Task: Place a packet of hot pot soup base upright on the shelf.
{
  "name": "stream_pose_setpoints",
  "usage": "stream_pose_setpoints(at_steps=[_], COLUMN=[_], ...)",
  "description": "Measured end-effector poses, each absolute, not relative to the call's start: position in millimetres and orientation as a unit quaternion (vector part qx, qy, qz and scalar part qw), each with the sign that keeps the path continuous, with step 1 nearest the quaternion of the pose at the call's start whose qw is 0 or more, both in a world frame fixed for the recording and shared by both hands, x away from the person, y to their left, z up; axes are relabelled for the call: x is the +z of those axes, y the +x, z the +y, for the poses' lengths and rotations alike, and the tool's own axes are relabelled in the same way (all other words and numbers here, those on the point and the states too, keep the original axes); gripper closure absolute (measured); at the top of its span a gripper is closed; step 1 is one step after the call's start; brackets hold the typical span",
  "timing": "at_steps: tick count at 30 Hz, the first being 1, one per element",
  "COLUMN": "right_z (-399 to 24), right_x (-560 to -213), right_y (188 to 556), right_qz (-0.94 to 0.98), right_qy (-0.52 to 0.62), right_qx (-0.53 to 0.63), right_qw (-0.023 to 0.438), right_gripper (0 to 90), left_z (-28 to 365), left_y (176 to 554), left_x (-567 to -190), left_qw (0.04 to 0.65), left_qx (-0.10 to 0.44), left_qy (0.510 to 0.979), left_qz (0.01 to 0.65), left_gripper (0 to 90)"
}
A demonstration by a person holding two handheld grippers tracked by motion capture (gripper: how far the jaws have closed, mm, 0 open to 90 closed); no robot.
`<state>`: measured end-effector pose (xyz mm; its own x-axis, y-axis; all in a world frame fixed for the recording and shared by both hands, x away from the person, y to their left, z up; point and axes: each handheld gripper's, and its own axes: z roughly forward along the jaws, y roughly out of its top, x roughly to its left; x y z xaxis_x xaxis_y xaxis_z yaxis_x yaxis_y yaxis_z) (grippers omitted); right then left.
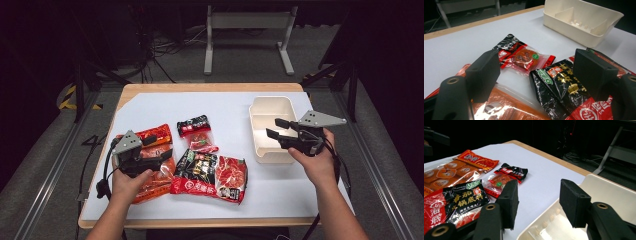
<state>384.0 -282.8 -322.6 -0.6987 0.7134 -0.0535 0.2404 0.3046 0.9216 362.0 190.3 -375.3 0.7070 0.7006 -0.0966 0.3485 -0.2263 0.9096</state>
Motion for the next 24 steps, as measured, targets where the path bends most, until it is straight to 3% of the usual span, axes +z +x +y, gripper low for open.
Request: stream_pose_setpoints(at_steps=[10, 24], right_z=[-279, -269], right_x=[-322, -323], right_y=[383, 381], right_qz=[0.776, 0.784], right_qy=[0.3, 0.287], right_qx=[0.502, 0.496], right_qw=[0.236, 0.239], right_gripper=[46.6, 45.3], left_z=[181, 154], left_y=[348, 331], left_x=[-374, -385], left_qw=[0.488, 0.466], left_qx=[0.187, 0.138], left_qy=[0.784, 0.808], left_qz=[0.334, 0.332], left_gripper=[25.5, 31.4])
